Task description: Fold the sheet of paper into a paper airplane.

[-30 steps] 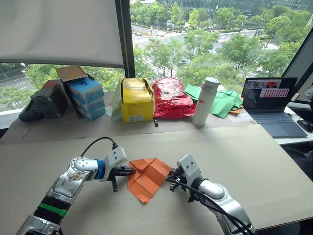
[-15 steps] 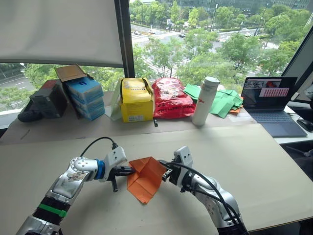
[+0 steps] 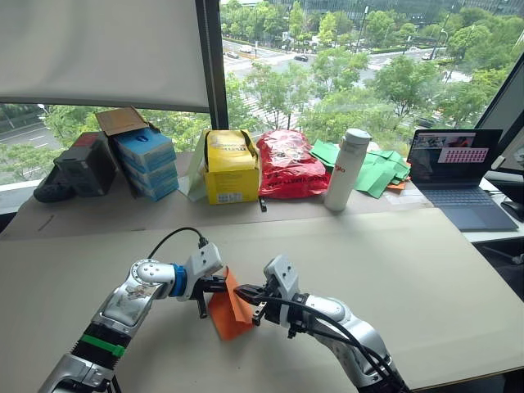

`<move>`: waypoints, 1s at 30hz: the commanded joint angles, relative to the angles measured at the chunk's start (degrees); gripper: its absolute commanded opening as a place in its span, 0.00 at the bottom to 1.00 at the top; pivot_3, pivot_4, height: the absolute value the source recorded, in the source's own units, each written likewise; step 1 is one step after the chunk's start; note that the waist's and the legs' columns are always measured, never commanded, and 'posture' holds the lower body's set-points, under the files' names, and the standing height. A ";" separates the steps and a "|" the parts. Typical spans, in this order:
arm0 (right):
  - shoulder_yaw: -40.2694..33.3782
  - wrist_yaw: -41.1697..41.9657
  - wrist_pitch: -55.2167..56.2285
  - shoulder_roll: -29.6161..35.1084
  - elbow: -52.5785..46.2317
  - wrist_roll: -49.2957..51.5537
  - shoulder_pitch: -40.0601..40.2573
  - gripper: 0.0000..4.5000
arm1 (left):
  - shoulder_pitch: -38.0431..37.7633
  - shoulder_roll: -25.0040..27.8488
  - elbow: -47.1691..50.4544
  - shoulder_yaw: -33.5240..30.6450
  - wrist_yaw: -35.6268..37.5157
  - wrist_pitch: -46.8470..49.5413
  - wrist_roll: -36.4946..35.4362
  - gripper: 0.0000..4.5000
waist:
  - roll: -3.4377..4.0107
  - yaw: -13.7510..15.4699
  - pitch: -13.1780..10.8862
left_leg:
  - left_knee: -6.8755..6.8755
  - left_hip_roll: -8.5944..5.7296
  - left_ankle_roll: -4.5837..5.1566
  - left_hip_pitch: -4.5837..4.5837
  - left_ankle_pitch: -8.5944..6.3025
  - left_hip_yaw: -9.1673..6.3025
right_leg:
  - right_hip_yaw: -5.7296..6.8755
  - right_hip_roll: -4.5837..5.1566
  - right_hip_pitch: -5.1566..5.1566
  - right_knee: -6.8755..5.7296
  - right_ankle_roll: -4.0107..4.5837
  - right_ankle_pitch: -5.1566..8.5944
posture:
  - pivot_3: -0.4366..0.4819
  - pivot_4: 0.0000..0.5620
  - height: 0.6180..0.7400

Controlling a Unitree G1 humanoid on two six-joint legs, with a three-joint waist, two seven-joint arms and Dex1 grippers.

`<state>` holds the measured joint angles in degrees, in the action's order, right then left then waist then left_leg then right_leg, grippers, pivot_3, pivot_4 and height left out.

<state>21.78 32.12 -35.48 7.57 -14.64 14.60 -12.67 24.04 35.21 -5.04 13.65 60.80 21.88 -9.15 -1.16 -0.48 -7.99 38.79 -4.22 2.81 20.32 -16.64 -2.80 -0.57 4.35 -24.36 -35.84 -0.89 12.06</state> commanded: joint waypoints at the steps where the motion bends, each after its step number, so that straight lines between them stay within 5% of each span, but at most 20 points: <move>1: 2.16 0.21 -0.02 0.19 -0.94 -0.69 -0.53 0.00 | 1.41 -0.67 -2.41 -0.09 -0.02 -1.55 0.60 0.01 | 0.00 -0.09 0.00 | 0.00 0.00 0.00 0.01 0.00 0.01 | -0.01 0.00 0.00 0.00 0.00 0.00 | 0.48 0.27 1.00; 20: 7.49 1.98 0.24 0.72 6.81 -5.37 -5.94 0.00 | -3.21 7.39 5.54 -10.47 -0.65 3.28 -3.03 0.01 | 0.01 -0.50 -0.02 | -0.03 0.03 -0.01 0.06 0.00 0.03 | -0.03 -0.01 -0.16 -0.08 0.00 0.00 | 0.48 0.27 1.00; 26: 6.57 1.88 -0.79 0.88 7.75 -5.48 -7.65 0.00 | -6.34 5.38 15.76 -12.11 -1.22 10.41 -9.70 0.01 | 0.00 -0.41 -0.02 | -0.03 0.03 -0.02 0.16 0.00 0.02 | -0.04 0.00 -0.25 -0.07 0.01 -0.01 | 0.48 0.27 1.00; 30: 6.34 2.07 -1.00 1.29 7.93 -5.49 -7.99 0.00 | -9.73 4.09 14.24 -9.37 -3.43 8.85 -7.37 0.01 | 0.00 -0.49 -0.02 | -0.03 0.03 -0.06 0.16 -0.02 0.03 | -0.06 -0.01 -0.27 -0.07 0.01 -0.01 | 0.48 0.27 1.00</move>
<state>28.50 33.87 -35.66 8.58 -6.71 9.58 -19.96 14.70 39.35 9.35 4.00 58.41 31.41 -17.46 -1.16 -0.97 -8.01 38.76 -4.19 2.74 20.49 -16.64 -2.77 -0.63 4.33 -24.66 -35.92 -0.88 12.05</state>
